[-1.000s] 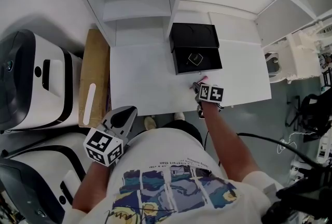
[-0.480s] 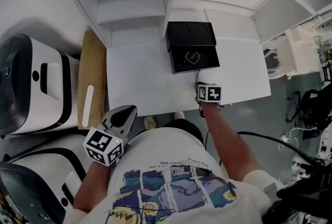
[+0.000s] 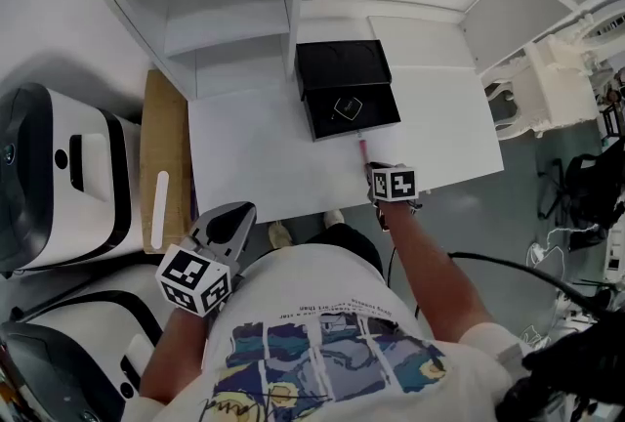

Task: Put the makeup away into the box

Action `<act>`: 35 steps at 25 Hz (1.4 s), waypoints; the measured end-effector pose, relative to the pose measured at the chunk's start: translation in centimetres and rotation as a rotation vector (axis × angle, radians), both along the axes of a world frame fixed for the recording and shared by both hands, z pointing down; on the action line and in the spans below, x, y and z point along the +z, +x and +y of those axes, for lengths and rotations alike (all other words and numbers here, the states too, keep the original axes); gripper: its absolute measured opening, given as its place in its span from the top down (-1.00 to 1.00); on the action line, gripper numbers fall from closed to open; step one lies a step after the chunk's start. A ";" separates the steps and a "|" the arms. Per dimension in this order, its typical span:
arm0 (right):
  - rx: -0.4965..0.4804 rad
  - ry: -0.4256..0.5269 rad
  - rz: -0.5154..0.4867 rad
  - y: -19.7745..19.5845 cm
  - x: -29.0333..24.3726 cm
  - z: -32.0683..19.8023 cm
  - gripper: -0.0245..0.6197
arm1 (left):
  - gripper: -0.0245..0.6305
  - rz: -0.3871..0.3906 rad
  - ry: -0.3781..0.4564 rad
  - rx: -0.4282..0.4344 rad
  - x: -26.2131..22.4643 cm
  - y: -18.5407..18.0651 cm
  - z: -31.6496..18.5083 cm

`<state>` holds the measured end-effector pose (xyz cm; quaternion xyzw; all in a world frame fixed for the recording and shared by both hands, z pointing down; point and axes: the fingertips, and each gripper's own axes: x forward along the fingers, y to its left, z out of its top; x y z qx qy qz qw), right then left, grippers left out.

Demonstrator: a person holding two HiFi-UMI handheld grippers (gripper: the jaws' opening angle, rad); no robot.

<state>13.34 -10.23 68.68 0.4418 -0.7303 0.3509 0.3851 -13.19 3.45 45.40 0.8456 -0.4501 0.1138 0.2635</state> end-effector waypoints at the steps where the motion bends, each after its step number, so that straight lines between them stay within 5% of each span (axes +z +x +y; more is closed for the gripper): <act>1: 0.001 0.000 -0.003 0.3 -0.1 0.2 0.73 | 0.88 -0.001 0.000 0.005 0.0 0.2 0.0; 16: -0.032 0.065 -0.016 3.6 -4.6 0.2 0.73 | 0.88 -0.009 0.018 0.060 -0.7 3.3 -1.5; 35: -0.134 0.095 -0.083 2.1 -8.3 -7.4 0.73 | 0.88 -0.006 0.017 -0.029 -1.3 5.3 -4.1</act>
